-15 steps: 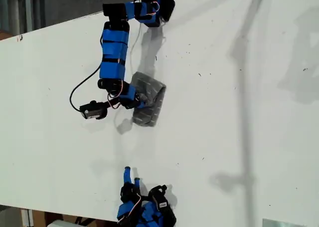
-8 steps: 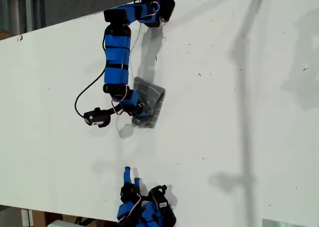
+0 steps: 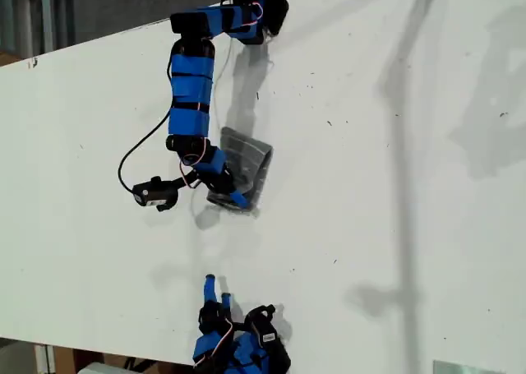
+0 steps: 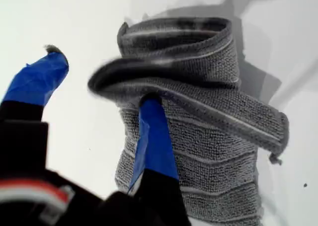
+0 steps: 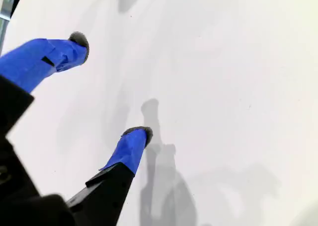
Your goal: Grasp corners of a square towel and fold twice.
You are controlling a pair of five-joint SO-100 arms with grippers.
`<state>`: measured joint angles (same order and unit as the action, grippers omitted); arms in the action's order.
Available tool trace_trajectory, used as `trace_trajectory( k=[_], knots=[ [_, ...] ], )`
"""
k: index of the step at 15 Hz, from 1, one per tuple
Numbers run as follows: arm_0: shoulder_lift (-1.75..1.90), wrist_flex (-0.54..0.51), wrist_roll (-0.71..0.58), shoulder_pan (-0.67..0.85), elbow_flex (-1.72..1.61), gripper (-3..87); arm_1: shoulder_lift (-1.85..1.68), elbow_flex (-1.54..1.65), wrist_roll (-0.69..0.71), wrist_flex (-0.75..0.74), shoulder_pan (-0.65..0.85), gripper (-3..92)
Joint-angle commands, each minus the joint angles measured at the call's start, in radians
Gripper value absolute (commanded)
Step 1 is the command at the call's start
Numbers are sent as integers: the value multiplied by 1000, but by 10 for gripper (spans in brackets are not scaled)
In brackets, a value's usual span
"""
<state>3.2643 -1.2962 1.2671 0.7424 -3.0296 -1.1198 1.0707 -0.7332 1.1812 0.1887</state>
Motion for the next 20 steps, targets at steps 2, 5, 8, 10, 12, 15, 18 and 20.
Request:
trace_trajectory(
  k=[2,5,8,10,12,15,18,20],
  knots=[
    [2,12,9,3,5,320,-199,-51,32,34,37,323],
    [2,12,9,3,5,320,-385,67,28,75,57,316],
    [2,12,9,3,3,320,-655,525,-80,9,21,319],
    [2,12,11,3,3,320,-790,790,-236,3,-66,319],
    [2,12,11,0,3,320,-834,977,-443,14,-210,322],
    [2,12,15,-6,3,319,-897,1190,-746,-32,-420,316],
    [-2,12,28,-31,3,319,-1112,1508,-943,-204,-522,291],
    [-2,14,66,-89,-2,316,-1157,1568,-997,-245,-575,300]
  ],
)
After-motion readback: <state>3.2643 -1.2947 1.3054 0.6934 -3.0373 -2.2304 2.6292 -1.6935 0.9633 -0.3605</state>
